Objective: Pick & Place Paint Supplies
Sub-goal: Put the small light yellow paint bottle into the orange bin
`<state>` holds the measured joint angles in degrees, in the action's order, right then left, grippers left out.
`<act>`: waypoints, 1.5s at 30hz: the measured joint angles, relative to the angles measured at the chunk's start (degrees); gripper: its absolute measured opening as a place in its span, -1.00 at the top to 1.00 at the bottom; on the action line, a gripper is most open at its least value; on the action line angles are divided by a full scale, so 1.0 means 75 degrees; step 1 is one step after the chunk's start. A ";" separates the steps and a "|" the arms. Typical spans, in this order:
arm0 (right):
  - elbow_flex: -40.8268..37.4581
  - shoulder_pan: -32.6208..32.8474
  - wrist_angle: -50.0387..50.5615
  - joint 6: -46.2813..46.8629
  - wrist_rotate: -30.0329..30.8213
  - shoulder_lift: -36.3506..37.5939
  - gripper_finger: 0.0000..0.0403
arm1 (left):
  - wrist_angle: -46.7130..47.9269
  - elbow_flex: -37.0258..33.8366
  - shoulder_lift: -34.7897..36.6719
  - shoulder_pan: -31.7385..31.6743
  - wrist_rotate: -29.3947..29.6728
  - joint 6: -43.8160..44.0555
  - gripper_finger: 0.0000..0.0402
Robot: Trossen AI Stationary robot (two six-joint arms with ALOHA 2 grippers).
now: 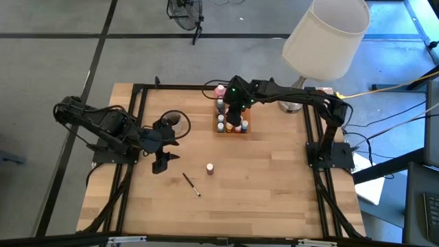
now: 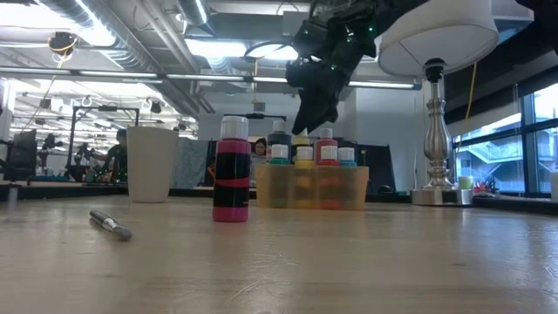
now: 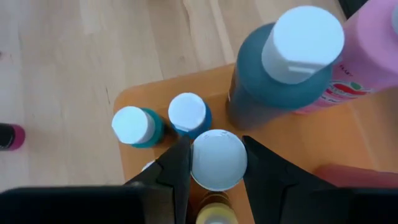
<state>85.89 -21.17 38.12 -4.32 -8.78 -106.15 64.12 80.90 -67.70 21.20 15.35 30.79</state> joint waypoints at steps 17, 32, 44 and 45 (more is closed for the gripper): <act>-0.0411 -0.0023 -0.0486 0.0108 -0.0018 0.0009 0.42 | 0.0000 0.0000 0.0006 0.0002 -0.0021 0.0023 -0.12; -0.0910 -0.0017 -0.0947 0.0318 -0.0038 -0.0002 0.42 | 0.0000 0.0000 0.0015 0.0002 -0.0012 -0.0003 -0.12; -0.1093 -0.0017 -0.1074 0.0361 -0.0058 -0.0003 0.42 | -0.0003 0.0000 0.0015 0.0008 -0.0026 0.0016 -0.12; -0.1093 -0.0017 -0.1074 0.0373 -0.0058 -0.0003 0.42 | -0.0003 0.0000 0.0015 0.0008 -0.0026 0.0017 -0.12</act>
<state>77.69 -21.30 30.06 -1.52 -9.21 -106.17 64.10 80.90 -67.59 21.26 15.16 30.92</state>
